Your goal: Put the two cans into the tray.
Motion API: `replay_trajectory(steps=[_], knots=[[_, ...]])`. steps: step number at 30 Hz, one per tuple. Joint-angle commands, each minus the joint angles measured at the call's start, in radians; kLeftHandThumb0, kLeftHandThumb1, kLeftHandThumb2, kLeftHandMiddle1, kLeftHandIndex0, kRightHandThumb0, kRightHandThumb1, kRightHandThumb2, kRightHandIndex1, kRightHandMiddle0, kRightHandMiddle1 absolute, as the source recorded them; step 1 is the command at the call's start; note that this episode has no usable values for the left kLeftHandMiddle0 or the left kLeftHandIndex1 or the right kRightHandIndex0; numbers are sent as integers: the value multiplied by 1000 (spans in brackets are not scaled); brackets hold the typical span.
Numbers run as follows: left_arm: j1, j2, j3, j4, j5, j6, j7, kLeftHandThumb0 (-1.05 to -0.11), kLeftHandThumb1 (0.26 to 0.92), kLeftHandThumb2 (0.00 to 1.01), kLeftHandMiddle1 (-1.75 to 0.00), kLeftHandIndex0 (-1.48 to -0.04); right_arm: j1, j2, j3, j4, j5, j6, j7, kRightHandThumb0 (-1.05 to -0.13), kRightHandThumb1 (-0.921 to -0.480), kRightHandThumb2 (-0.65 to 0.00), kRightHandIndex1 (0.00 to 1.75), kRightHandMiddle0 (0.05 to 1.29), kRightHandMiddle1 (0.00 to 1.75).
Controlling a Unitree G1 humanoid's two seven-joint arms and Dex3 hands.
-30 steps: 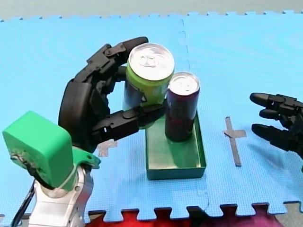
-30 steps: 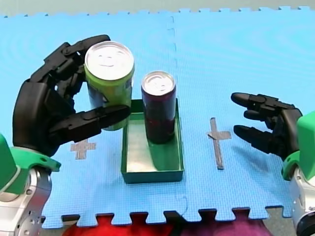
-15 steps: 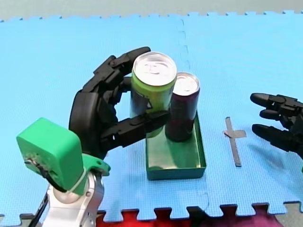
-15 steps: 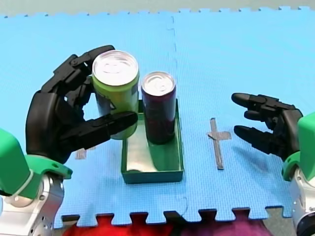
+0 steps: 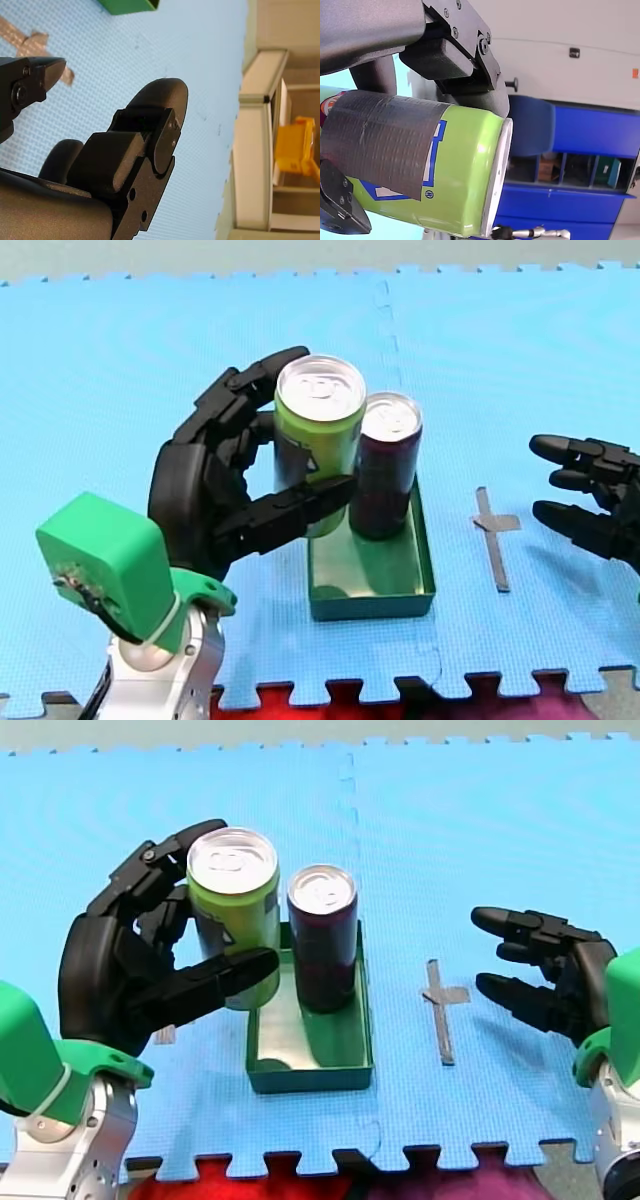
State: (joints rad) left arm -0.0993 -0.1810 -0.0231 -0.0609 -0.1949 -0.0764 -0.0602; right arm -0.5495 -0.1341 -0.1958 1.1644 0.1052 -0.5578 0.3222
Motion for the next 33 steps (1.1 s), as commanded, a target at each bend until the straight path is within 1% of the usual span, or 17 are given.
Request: replay_trajectory(steps=[1,5,11,17,26,33], knots=[[-7,-6,0,1,-8,-16,-1,-281,815,2,-1746,-540,0,-4,-3,-3,3,-5,1,-568,-847,-1,1457,1055,1],[-9,-13,-5,13,-6,-21,0,-281,815,2,-1746,-539,0,-4,-4,-5,4,-7,1,-570,-848,-1,1456,1056,1],[-9,-14,-7,25,-1,-24,1,-282,814,1,-1746,-538,-2,-6,-3,-8,4,-6,-1,-573,-847,0,1458,1056,1],[-16,-17,-10,42,6,-30,2,-283,814,1,-1746,-535,-1,-6,-3,-11,4,-7,-2,-576,-848,0,1455,1056,1],[-21,-28,-35,79,38,-65,1,-279,814,1,-1746,-532,-2,-5,-3,-8,3,-7,-7,-581,-846,0,1452,1058,2],[-30,-30,-32,127,50,-102,0,-274,814,0,-1746,-531,-1,-4,-4,-8,4,-10,-9,-583,-845,0,1451,1060,2]])
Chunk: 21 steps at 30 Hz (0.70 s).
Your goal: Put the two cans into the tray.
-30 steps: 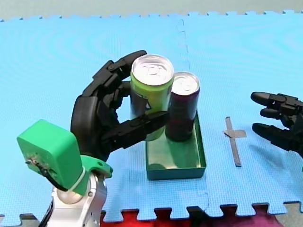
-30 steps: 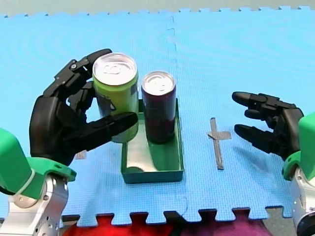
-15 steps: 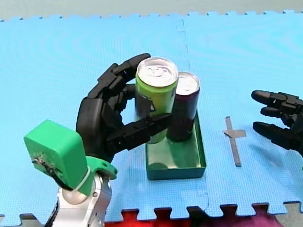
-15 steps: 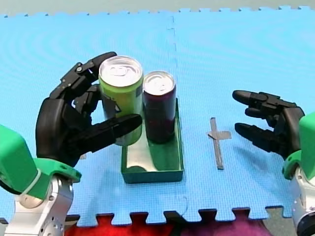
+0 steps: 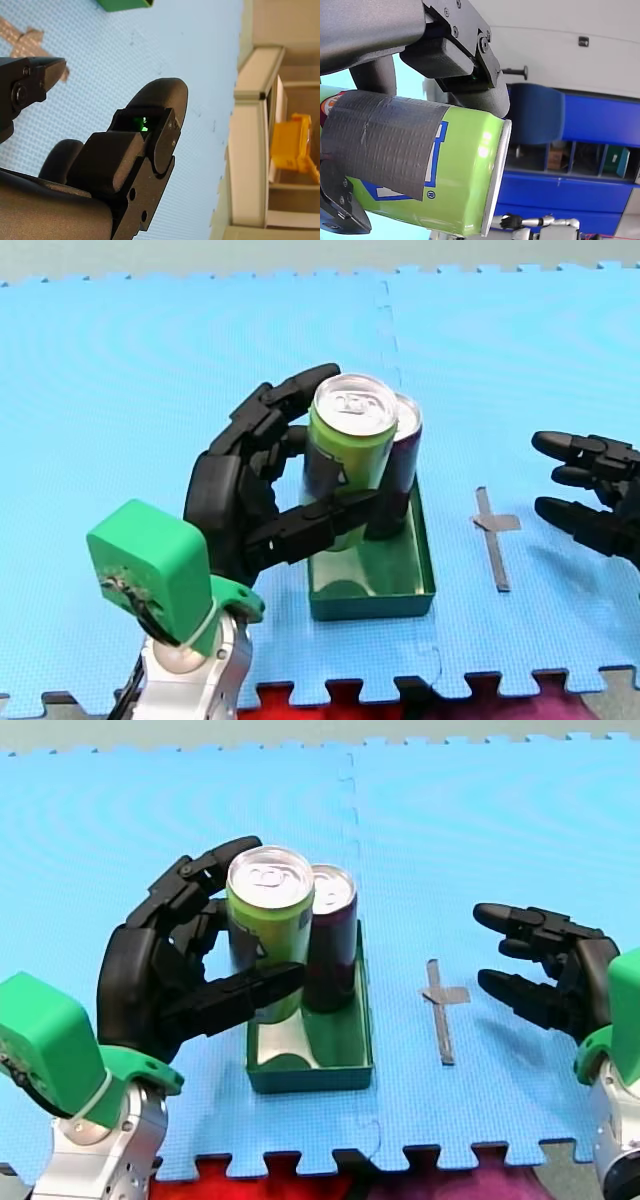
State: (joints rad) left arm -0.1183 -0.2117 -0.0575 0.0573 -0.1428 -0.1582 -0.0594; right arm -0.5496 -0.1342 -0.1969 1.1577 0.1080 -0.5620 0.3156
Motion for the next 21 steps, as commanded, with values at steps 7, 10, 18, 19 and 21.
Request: replay_trajectory(steps=[7,10,18,19,21], knots=[[-13,0,1,36,-1,-51,-10,-274,813,0,-1746,-530,2,-2,-1,-5,1,-8,-6,-582,-847,-1,1451,1060,2],[-11,-4,-4,40,2,-58,-11,-274,813,0,-1746,-530,2,-2,0,-7,-1,-8,-10,-583,-846,0,1449,1060,2],[-6,-11,-15,48,7,-71,-5,-272,812,0,-1746,-531,2,-3,1,-9,-2,-5,-19,-589,-844,0,1444,1061,1],[-4,-11,-15,49,5,-72,-5,-272,812,0,-1746,-531,2,-3,1,-10,-2,-5,-20,-590,-844,0,1442,1060,1],[-3,-11,-14,51,2,-74,-6,-271,811,0,-1746,-531,2,-3,2,-10,-2,-5,-22,-591,-844,0,1441,1060,1]])
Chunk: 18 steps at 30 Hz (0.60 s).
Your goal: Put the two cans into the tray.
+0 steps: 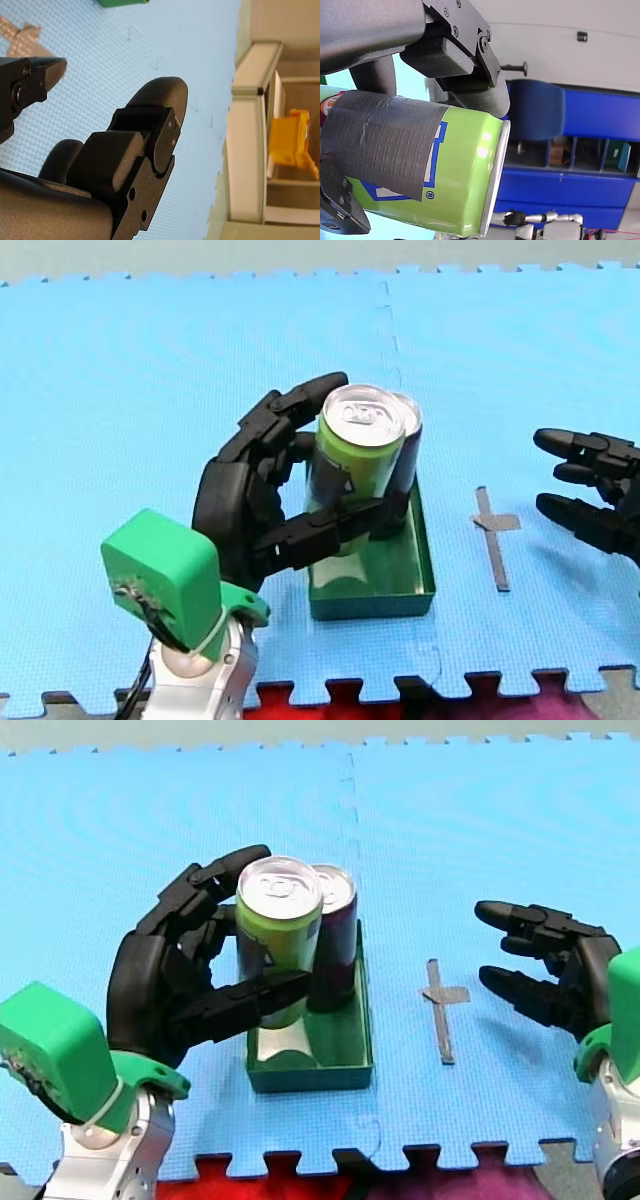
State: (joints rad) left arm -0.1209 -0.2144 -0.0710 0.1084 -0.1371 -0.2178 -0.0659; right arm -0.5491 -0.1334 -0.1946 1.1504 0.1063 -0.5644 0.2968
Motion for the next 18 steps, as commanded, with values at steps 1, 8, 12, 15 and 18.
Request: replay_trajectory(steps=[1,8,12,15,18], knots=[[0,-9,0,2,-6,-15,1,-271,811,0,-1746,-531,1,-3,-1,-3,0,-3,-3,-591,-844,0,1440,1061,1],[-4,-10,9,27,-22,-25,-6,-269,810,0,-1746,-532,1,-6,-2,-2,0,-1,-3,-592,-844,0,1440,1061,1],[-1,-11,4,27,-22,-30,-7,-268,810,0,-1746,-532,1,-6,-2,0,0,-2,-2,-592,-844,0,1441,1062,2],[0,-12,1,29,-22,-34,-7,-267,810,0,-1746,-533,0,-5,-3,2,1,-2,-3,-593,-843,0,1438,1063,2],[1,-13,0,36,-21,-40,-7,-266,810,0,-1746,-534,-1,-6,-3,2,1,-1,-3,-595,-842,0,1437,1064,2]])
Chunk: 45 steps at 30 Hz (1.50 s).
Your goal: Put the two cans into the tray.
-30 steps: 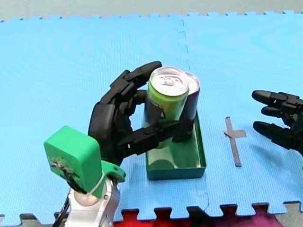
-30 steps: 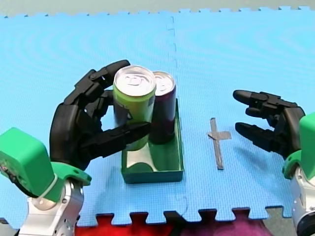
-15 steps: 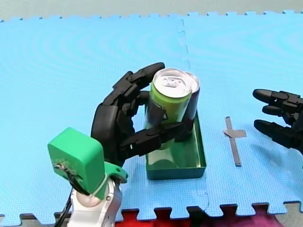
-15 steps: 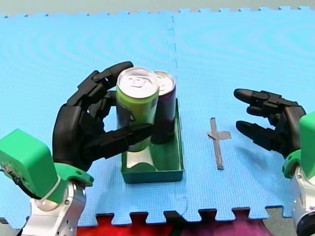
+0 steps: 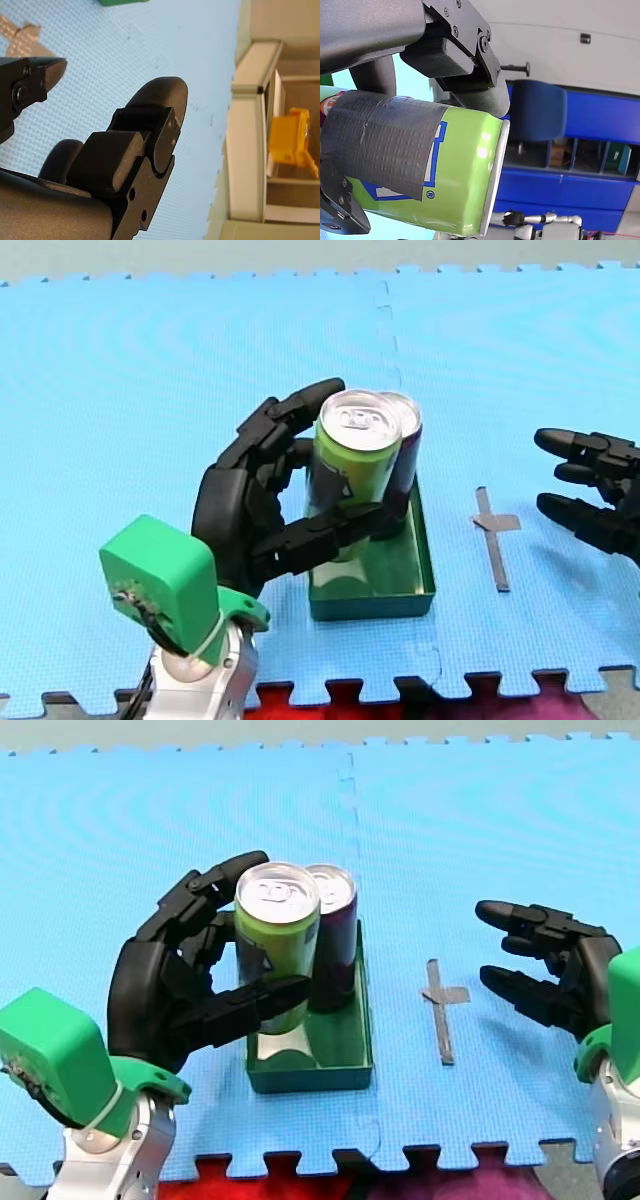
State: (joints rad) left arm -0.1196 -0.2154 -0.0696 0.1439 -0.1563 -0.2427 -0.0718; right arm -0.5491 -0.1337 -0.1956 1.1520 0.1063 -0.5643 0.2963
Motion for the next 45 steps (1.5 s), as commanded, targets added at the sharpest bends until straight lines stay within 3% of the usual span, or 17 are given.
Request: replay_trajectory(steps=[1,37,45], knots=[[0,-11,-2,4,-2,-17,-2,-265,810,0,-1746,-534,-2,-6,-2,1,1,-1,-2,-596,-842,0,1437,1064,2],[4,-17,-24,39,10,-49,-5,-271,809,3,-1746,-531,-18,-1,-5,11,3,5,-6,-601,-835,0,1449,1068,2],[35,-25,-51,19,17,-60,-2,-264,808,2,-1746,-532,-23,0,-5,12,3,9,-7,-606,-831,0,1452,1071,3]])
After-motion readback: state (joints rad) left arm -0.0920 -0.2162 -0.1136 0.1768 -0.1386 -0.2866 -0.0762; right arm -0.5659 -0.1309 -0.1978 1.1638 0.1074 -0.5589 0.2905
